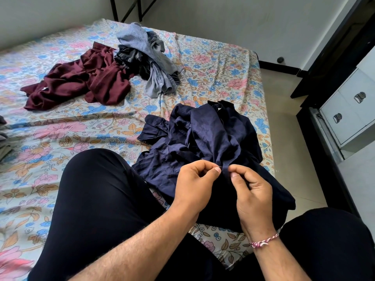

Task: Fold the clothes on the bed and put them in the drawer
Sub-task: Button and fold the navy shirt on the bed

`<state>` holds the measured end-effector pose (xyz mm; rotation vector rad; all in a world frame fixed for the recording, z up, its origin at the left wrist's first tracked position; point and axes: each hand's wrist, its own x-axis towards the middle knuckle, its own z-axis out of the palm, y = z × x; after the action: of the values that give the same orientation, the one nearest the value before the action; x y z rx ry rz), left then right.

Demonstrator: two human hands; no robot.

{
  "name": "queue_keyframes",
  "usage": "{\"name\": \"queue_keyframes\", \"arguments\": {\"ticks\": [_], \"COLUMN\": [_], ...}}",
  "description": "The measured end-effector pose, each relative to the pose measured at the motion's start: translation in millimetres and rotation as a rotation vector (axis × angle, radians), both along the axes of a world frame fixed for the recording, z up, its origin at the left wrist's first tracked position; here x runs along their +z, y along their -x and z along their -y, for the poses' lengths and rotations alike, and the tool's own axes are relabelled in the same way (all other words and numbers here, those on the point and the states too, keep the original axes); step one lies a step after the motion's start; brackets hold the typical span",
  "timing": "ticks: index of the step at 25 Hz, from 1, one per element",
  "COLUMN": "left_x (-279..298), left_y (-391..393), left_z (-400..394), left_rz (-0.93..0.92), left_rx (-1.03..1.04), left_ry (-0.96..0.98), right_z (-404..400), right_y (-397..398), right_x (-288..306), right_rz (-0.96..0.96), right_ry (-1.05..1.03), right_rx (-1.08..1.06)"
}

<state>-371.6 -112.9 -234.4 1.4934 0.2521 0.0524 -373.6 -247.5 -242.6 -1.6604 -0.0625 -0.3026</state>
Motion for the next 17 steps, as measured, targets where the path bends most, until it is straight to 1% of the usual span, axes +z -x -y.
{"name": "queue_keyframes", "arguments": {"ticks": [3, 5, 9, 11, 12, 15, 17], "left_x": [-3, -5, -6, -7, -9, -8, -6], "left_y": [-3, -5, -6, -6, -7, -8, -7], "left_z": [0, -2, -3, -2, -3, -4, -3], "left_rz": [-0.011, -0.022, -0.109, -0.12, -0.107, -0.081, -0.07], "left_rx": [-0.027, -0.075, -0.106, -0.096, -0.089, -0.059, -0.04], "left_ry": [-0.033, -0.004, 0.26, 0.296, 0.26, 0.028, -0.061], "right_z": [3, 5, 8, 9, 8, 6, 6], "right_y": [-2, -5, -12, -14, -15, -17, -17], "right_x": [0, -1, -4, -5, -6, -10, -12], "right_rz": [-0.02, 0.013, 0.095, 0.094, 0.104, 0.144, 0.162], "right_ry": [0.02, 0.067, 0.205, 0.226, 0.252, 0.373, 0.426], "right_rx": [0.04, 0.066, 0.098, 0.114, 0.112, 0.084, 0.07]}}
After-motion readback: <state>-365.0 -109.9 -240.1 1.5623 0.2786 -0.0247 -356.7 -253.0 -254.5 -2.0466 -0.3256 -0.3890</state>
